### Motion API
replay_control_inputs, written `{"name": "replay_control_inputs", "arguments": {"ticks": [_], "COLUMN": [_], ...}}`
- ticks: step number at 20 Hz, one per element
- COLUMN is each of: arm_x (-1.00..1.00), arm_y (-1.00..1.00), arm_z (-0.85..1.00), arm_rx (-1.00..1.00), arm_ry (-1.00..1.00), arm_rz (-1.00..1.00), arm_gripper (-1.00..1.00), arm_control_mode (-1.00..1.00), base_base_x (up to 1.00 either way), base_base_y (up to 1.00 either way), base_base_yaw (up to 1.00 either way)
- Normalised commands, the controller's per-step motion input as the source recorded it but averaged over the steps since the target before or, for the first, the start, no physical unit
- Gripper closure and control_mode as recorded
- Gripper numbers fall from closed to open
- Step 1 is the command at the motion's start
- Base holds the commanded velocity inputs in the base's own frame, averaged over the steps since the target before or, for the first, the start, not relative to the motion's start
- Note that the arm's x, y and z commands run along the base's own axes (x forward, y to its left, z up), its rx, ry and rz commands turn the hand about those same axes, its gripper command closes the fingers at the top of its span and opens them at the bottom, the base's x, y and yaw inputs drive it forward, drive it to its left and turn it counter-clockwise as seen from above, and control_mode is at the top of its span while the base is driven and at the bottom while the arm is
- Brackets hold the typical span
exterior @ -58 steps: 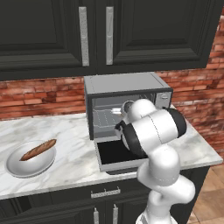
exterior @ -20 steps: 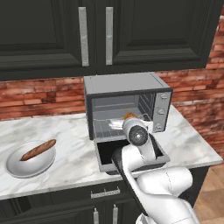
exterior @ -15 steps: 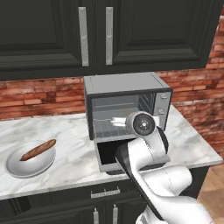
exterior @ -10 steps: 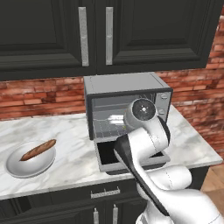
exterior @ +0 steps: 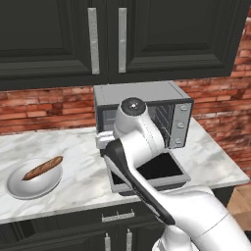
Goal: Pick up the heated bread from the toaster oven and place it in the bowl. Then move the bread bowl to the dining counter.
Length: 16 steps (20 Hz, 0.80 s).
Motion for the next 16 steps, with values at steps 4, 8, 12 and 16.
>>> {"name": "replay_control_inputs", "arguments": {"ticks": [4,8,12,16], "arm_x": [0.0,0.0,0.03,0.11], "arm_y": [0.87,0.75,0.67,0.75], "arm_z": [-0.29,-0.22,-0.15,-0.37], "arm_rx": [0.02,0.0,0.0,0.0], "arm_ry": [0.2,0.1,0.02,0.02], "arm_rz": [0.2,0.19,0.18,0.17], "arm_gripper": [1.0,1.0,1.0,1.0], "arm_control_mode": [-1.0,-1.0,-1.0,-1.0], "base_base_x": [0.0,0.0,0.0,0.0], "base_base_y": [0.0,0.0,0.0,0.0], "base_base_yaw": [0.0,0.0,0.0,0.0]}}
